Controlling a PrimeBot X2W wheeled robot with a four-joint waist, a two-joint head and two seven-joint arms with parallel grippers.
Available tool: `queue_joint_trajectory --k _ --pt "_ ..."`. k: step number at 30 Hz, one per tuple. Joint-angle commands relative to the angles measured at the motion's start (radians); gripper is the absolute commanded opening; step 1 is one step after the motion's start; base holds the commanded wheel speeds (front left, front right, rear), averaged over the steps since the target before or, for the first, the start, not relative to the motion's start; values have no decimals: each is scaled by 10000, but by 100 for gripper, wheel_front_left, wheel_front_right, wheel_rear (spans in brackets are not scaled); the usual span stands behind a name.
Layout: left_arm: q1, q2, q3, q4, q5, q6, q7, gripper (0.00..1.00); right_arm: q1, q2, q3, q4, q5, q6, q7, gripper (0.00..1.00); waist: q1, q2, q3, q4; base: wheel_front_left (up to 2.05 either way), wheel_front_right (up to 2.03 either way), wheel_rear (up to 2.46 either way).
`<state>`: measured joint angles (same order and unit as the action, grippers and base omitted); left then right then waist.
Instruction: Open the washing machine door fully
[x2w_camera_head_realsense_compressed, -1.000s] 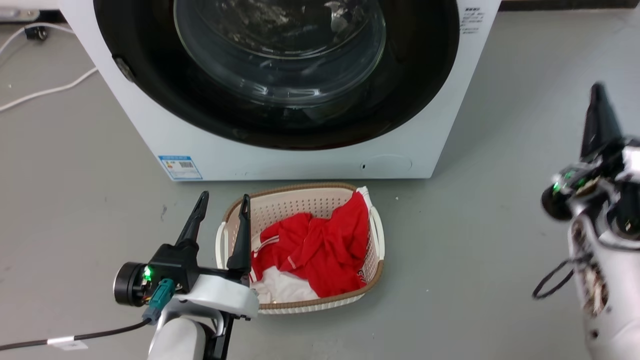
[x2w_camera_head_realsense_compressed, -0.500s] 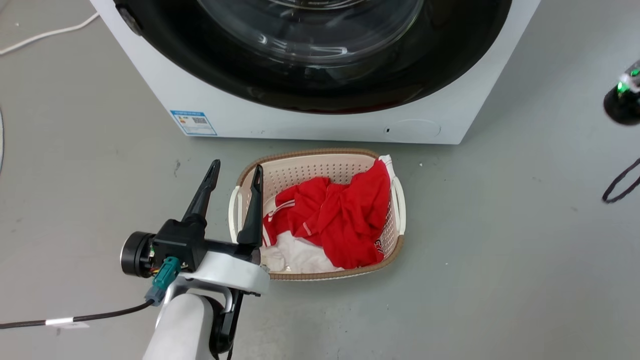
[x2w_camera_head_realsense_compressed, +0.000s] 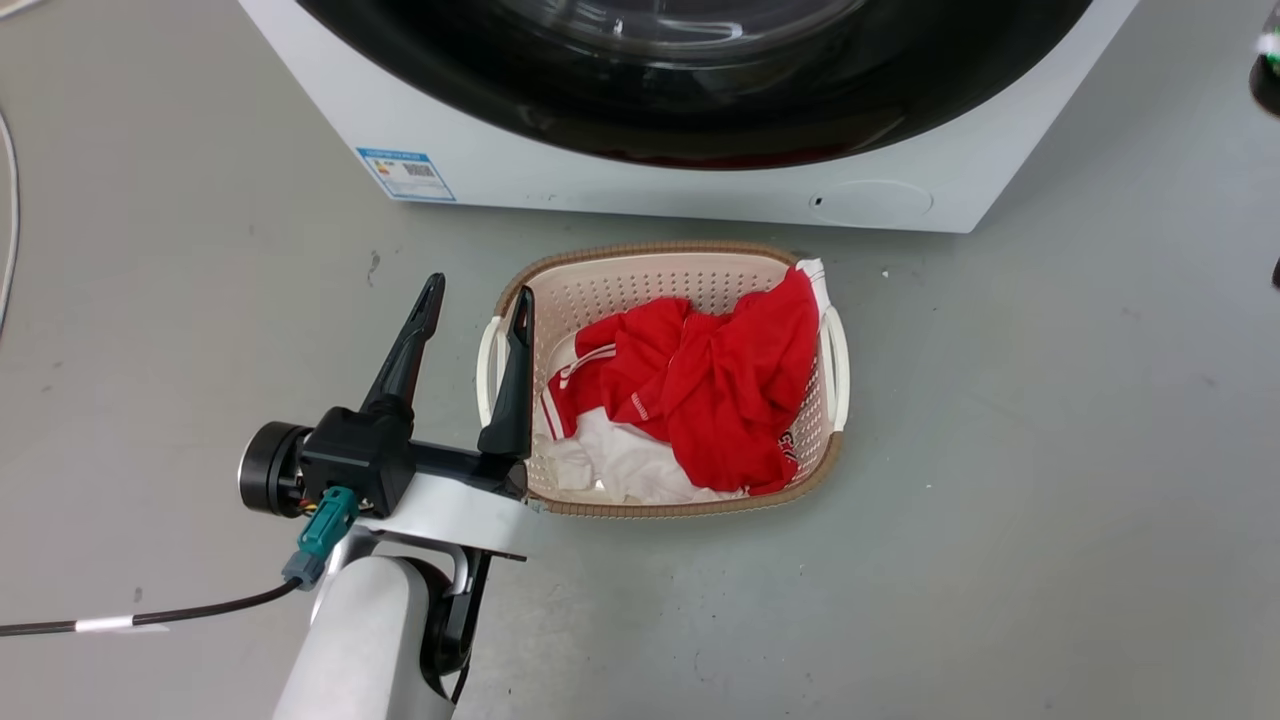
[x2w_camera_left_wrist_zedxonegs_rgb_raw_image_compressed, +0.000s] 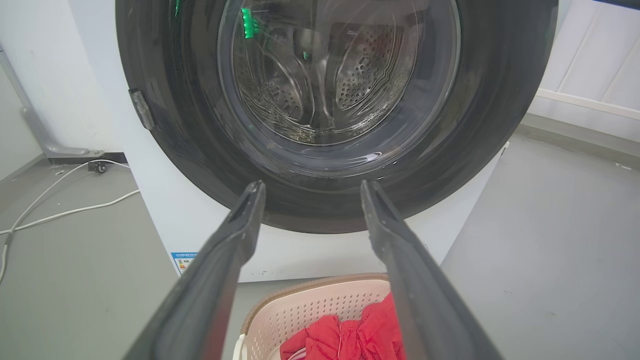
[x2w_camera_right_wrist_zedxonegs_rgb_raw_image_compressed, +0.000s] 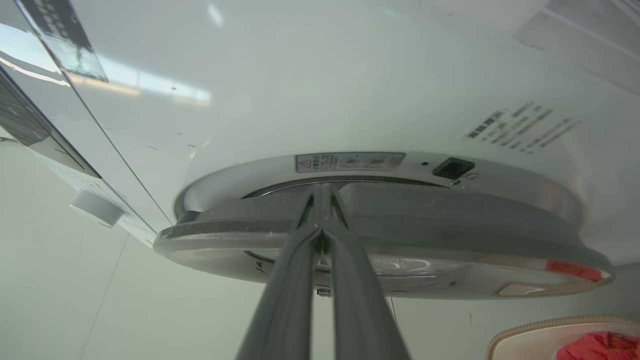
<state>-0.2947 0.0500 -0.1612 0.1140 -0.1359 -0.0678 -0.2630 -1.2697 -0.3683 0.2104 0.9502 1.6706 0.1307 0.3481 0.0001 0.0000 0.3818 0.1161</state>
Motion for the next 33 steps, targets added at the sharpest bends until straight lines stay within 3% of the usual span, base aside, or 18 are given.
queue_joint_trajectory --k 1,21,33 --pt "-165 6 -13 -22 -14 -20 -27 100 -223 -19 60 72 -59 0 37 0 -1 0 70 50 0 0 0" --pt "-558 8 -113 -229 -136 108 -27 100 -2064 327 896 1147 -798 0 742 0 -1 0 1125 175 0 0 0" --pt "-693 6 -64 -272 -98 154 -27 100 -1732 195 883 680 -392 0 2241 0 -1 0 1326 15 0 0 0"
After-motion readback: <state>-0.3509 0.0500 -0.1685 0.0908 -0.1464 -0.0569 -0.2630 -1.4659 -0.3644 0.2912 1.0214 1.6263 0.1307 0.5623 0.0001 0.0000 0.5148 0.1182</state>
